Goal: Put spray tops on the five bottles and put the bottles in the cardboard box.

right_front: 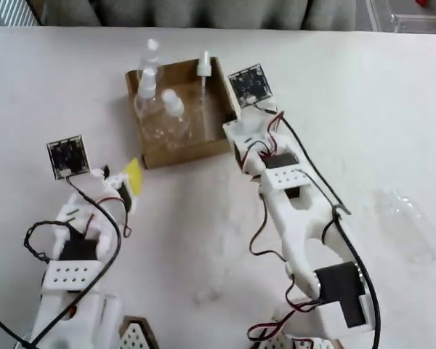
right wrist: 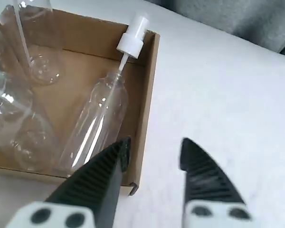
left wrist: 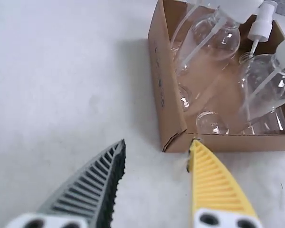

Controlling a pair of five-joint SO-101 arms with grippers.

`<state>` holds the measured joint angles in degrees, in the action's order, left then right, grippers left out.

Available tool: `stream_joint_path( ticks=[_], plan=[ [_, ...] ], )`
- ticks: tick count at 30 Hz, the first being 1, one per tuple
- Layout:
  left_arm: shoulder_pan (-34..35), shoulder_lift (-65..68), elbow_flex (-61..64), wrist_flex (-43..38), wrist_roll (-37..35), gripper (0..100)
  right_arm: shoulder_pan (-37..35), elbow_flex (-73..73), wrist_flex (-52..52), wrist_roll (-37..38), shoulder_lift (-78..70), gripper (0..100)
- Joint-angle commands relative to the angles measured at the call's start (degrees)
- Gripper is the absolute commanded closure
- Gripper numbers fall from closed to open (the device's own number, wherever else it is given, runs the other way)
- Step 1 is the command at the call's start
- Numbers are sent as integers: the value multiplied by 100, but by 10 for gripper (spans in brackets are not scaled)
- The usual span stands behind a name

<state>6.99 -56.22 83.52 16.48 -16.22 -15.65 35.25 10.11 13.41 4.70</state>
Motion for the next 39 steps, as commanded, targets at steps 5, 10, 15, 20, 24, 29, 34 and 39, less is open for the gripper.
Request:
stream_joint_path(
  ticks=[5, 10, 15, 20, 24, 29, 34, 39],
  plan=[
    [48, -189, -9, -211, -35, 789, 13, -668, 145, 35, -189, 899],
    [48, -189, -9, -202, -35, 789, -13, -1582, 963, 26, -1042, 897],
    [48, -189, -18, -202, -35, 789, 4, -2374, 1569, 26, -1736, 897],
    [48, -189, -18, -202, -35, 789, 13, -2655, 1631, 26, -2114, 897],
    [48, -189, -18, -202, -35, 789, 13, -2690, 1631, 35, -2246, 899],
    [48, -189, -18, -202, -35, 789, 13, -2681, 1631, 35, -2387, 901],
    [48, -189, -18, -202, -35, 789, 22, -2681, 1771, 70, -2431, 903],
    [48, -189, -18, -202, -35, 789, 22, -2699, 1965, 79, -2396, 988]
  ],
)
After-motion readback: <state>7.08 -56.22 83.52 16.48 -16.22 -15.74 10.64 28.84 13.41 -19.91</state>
